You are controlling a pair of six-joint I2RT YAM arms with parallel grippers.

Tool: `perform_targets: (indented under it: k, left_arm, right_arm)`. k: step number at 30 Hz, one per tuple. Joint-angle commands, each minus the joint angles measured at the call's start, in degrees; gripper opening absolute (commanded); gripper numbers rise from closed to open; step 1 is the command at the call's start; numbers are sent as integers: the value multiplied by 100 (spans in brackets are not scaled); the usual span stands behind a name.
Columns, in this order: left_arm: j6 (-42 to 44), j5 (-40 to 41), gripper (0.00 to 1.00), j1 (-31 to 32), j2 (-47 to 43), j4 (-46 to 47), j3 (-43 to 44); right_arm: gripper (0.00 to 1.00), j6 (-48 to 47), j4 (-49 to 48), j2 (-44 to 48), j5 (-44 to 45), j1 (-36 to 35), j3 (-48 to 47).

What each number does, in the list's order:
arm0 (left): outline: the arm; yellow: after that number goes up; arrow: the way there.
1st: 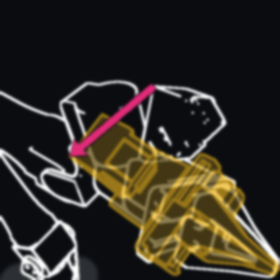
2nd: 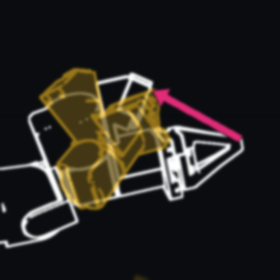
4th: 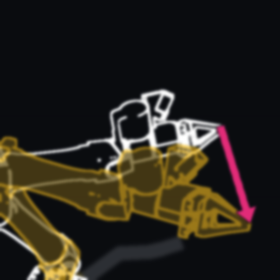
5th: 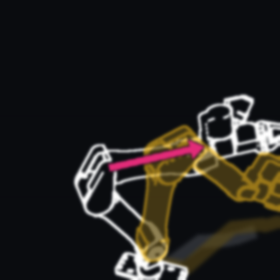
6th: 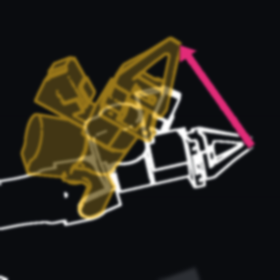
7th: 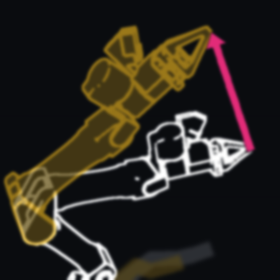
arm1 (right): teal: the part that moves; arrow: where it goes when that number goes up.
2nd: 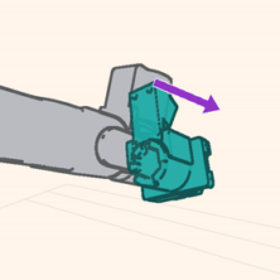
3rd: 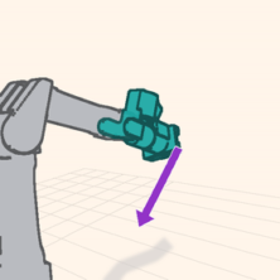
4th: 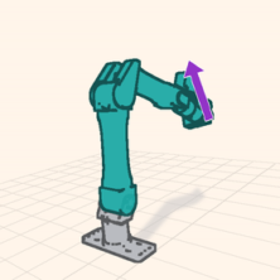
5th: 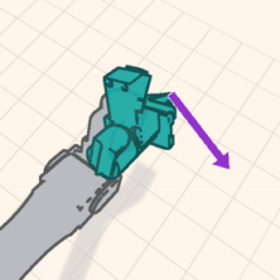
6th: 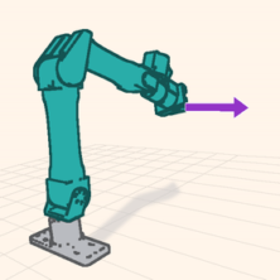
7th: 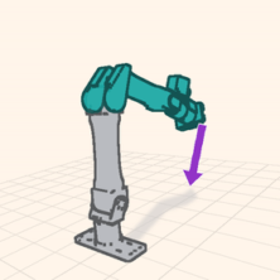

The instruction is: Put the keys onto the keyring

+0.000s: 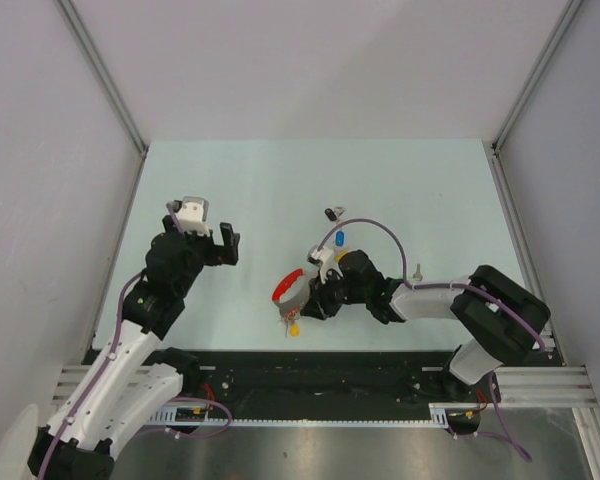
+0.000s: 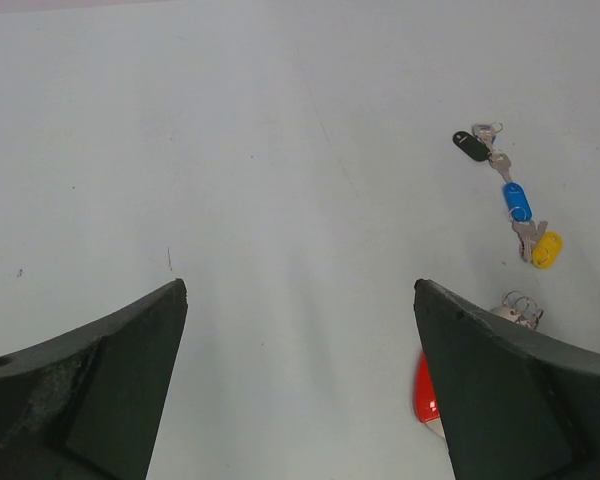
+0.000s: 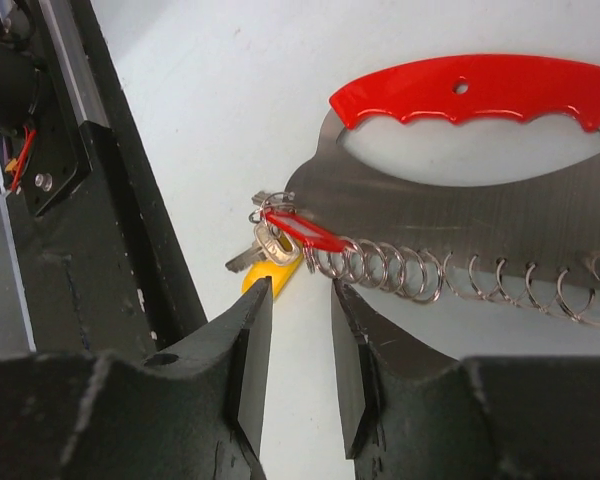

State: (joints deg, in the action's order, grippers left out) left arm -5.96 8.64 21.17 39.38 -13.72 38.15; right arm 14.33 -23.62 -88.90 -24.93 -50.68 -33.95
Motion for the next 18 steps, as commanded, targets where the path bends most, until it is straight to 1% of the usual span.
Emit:
perform_targets:
  k: [1,12,18]
  left_arm:
    - [77,-3,100,-51,18,44,52]
    - [103,-3,100,-51,44,53,61]
    - [103,-3,100,-51,53,36,61]
  right_arm:
    - [32,193,-863,-338,-284,31,21]
    - [28,325,-1540,-953,-434,31,20]
    - [27,325,-1716,-1147,-425,31,12]
